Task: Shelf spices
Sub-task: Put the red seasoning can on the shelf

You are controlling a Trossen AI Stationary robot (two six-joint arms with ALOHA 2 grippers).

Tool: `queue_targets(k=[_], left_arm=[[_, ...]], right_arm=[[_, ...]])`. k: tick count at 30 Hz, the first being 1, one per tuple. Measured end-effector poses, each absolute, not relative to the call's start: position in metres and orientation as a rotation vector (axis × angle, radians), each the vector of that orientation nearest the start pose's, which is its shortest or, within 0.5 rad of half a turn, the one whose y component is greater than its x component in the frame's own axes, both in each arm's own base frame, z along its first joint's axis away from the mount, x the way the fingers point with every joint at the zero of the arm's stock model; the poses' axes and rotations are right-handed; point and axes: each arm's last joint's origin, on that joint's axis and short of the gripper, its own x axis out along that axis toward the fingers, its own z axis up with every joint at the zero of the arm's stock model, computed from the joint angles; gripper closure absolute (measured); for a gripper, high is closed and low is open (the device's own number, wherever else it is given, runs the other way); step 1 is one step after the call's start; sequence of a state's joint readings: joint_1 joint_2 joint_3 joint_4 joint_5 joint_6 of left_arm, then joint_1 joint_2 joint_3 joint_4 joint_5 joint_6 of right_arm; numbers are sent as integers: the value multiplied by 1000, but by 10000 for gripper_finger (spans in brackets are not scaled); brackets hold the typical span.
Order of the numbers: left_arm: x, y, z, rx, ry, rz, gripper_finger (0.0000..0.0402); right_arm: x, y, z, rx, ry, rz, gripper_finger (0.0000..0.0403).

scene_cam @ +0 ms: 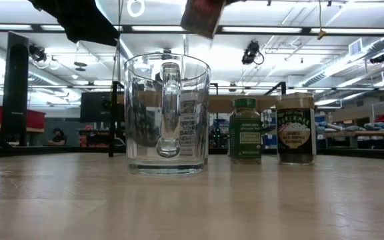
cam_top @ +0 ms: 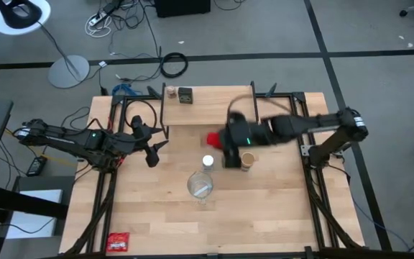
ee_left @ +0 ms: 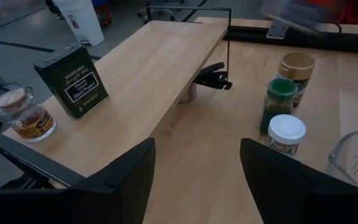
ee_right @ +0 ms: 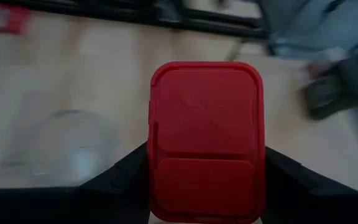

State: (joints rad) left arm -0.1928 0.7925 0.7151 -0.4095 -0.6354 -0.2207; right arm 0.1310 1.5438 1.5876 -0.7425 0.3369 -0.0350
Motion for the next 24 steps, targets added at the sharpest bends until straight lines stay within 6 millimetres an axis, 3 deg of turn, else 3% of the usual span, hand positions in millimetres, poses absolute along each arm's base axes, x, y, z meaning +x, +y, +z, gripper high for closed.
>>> queue_targets(k=[8,12,16,24], left_arm=[[164,-15,290,-32,396,483,161],[164,-15,289,-31,397,484,161],[164,-14,289,-31,398,485,161],[164,-14,289,-30,398,484,161]], right_arm=[[342,-88,369,-228,803,-277,191],[345,-136,359,-193,869,-305,191],[358,-158,349,-203,918,-249,191],[386,-172,349,-238,927,-196,191]])
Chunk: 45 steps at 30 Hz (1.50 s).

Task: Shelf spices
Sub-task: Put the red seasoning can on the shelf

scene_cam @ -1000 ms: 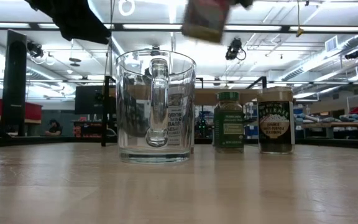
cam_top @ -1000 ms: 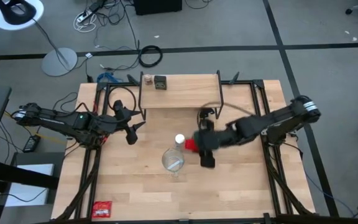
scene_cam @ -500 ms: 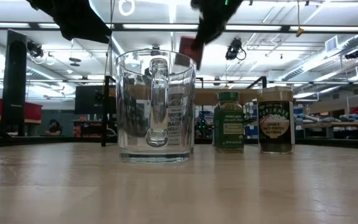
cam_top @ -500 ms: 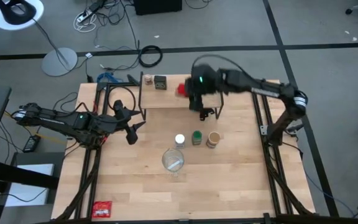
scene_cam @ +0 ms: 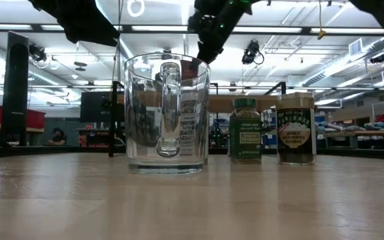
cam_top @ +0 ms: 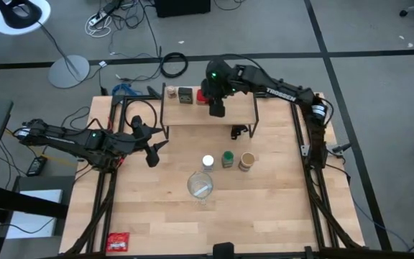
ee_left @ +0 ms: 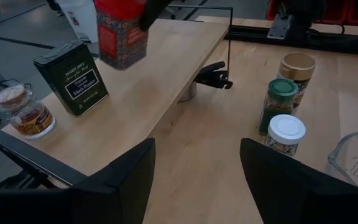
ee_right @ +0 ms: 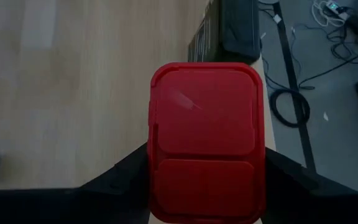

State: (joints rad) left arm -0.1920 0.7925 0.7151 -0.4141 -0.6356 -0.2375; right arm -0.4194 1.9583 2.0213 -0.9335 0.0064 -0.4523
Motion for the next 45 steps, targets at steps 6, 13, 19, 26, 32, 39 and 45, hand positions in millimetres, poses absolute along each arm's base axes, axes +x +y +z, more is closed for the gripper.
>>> queue_targets(k=[6,13,19,26,32,39,45], left_arm=[[164,-14,289,-30,399,485,161],[164,-14,289,-29,400,485,161],[164,-14,289,-29,400,485,161],[164,-14,289,-30,401,485,161],[164,-14,289,-30,401,485,161],[164,-15,289,-33,403,476,161],[164,-15,289,-34,404,475,161]], right_arm=[[395,-184,343,-225,950,-195,191],[395,-187,341,-214,956,-203,191],[396,-187,338,-191,961,-170,191],[399,-186,335,-192,955,-180,137],[403,-183,337,-213,930,-180,115],[402,-176,345,-287,948,-266,118],[396,-162,367,-352,896,-307,117]])
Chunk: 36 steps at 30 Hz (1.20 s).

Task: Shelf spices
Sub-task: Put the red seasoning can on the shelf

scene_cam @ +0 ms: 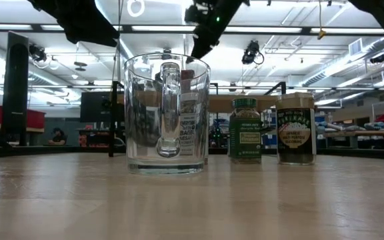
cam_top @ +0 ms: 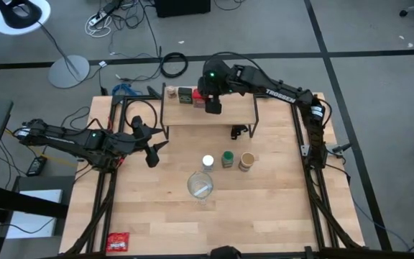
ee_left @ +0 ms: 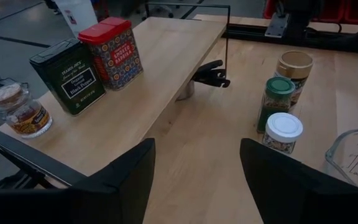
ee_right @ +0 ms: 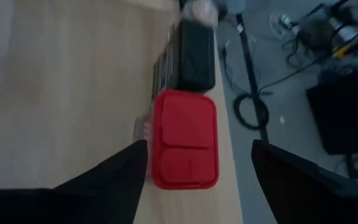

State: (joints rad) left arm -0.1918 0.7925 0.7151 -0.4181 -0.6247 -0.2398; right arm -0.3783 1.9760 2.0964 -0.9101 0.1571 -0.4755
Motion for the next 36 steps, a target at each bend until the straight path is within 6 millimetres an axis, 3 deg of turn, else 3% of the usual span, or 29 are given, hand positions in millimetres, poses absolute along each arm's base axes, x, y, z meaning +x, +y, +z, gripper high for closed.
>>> queue_targets(k=[4,7,10,14,16,23,31,36], left_arm=[[164,-15,289,-31,404,474,161],[164,-15,289,-30,404,473,161],[164,-15,289,-14,408,470,161],[164,-15,289,-11,409,469,161],[164,-15,289,-10,408,469,161],[164,-15,289,-11,405,469,161],[164,-15,289,-11,405,469,161],[164,-15,289,-11,405,469,161]], right_arm=[[389,-149,385,-369,838,-315,127],[390,-139,390,-347,807,-256,158],[394,-133,384,-331,810,-208,226],[409,-127,368,-328,828,-159,354],[417,-125,363,-338,801,-131,388],[442,-122,341,-370,769,-122,400],[463,-131,306,-406,832,-226,401],[475,-131,299,-474,809,-323,402]])
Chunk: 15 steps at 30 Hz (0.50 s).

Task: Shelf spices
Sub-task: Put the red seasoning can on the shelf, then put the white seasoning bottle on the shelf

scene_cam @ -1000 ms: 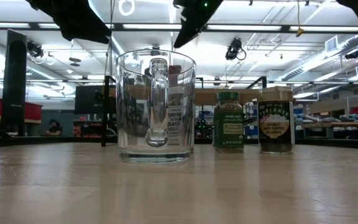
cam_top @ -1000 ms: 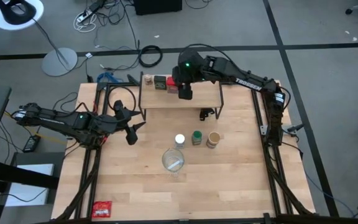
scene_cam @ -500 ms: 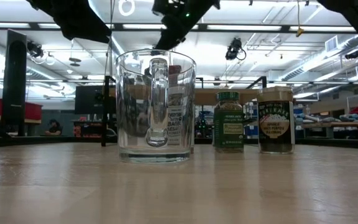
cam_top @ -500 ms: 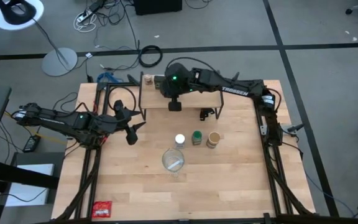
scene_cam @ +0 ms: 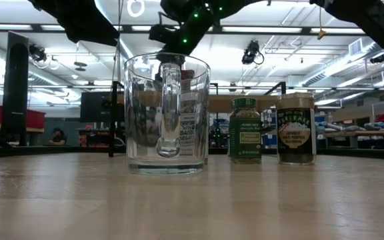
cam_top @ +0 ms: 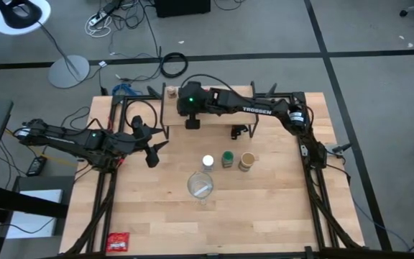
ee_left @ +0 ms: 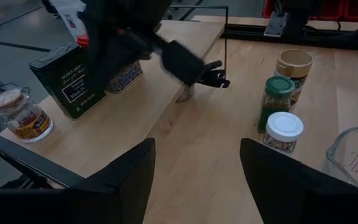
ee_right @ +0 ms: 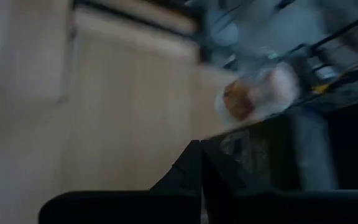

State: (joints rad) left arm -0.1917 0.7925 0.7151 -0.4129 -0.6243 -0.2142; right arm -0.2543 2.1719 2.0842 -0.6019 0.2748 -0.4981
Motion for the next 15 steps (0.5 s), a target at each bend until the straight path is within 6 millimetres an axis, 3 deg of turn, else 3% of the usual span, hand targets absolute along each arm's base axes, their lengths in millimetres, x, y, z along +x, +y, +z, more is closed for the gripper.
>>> queue_targets(k=[7,15], left_arm=[[164,-15,289,-8,407,469,161],[164,-15,290,-8,404,468,161]], right_arm=[[480,-122,303,-590,794,-403,402],[478,-128,303,-630,829,-472,403]])
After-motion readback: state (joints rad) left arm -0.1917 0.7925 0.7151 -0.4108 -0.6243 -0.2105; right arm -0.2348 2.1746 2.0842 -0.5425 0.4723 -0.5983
